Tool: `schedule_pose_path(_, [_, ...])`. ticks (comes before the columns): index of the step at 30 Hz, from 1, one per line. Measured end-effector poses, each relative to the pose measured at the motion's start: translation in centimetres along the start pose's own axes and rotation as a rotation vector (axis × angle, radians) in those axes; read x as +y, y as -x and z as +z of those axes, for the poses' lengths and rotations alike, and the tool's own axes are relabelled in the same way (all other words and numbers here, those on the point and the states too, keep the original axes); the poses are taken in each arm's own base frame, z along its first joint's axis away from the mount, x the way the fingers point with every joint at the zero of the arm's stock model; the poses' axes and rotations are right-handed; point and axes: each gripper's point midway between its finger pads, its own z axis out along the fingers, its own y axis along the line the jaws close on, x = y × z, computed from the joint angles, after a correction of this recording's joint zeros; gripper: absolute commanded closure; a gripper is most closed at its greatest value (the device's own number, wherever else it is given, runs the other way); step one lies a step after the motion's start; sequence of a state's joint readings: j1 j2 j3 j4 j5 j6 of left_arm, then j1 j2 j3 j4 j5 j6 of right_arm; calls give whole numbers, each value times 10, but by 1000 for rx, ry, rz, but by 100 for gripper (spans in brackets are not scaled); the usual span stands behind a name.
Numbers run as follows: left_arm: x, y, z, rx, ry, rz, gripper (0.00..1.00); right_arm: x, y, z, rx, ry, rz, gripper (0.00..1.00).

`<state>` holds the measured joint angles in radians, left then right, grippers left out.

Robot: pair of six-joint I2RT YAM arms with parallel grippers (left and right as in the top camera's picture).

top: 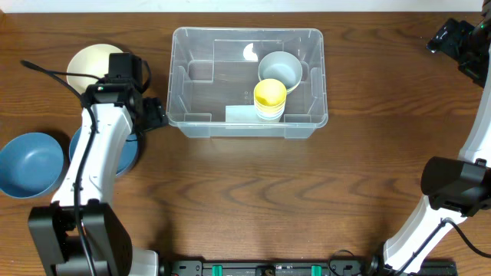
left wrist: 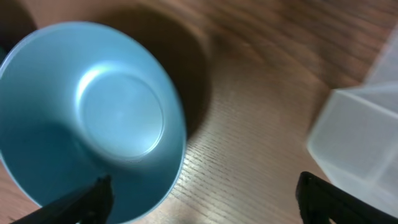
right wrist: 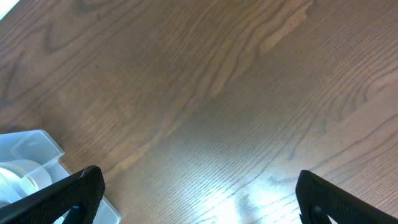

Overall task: Pack container
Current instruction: 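Move the left gripper to the front blue bowl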

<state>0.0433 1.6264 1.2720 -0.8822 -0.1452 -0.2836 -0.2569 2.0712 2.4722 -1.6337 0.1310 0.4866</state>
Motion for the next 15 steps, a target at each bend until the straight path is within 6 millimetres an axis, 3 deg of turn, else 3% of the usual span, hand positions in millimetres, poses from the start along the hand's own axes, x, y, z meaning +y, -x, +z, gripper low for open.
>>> schedule_pose_path(5, [7, 6, 10, 17, -36, -112, 21, 0, 0, 0, 0, 0, 0, 1])
schedule_pose_path(15, [19, 6, 32, 73, -111, -271, 24, 0, 0, 0, 0, 0, 0, 1])
